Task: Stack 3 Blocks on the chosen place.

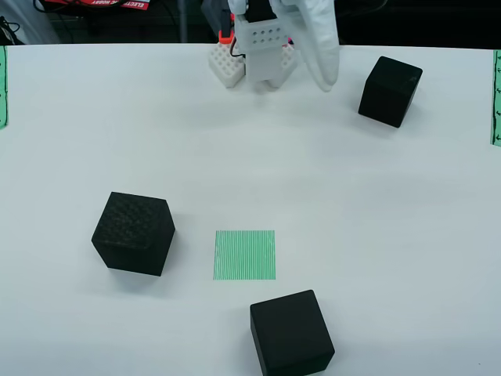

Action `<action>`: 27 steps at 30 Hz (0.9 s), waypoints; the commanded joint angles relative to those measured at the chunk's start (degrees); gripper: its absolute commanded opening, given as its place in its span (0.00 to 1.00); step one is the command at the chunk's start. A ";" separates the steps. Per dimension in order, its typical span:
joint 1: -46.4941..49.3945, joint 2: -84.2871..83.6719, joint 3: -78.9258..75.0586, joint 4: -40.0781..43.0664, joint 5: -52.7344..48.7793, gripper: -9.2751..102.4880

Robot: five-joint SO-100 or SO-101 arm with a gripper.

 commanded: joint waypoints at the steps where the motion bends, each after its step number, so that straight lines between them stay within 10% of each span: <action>1: -3.78 -10.46 -18.63 7.56 -0.44 0.10; 27: -17.49 -41.04 -30.94 29.79 -37.09 0.20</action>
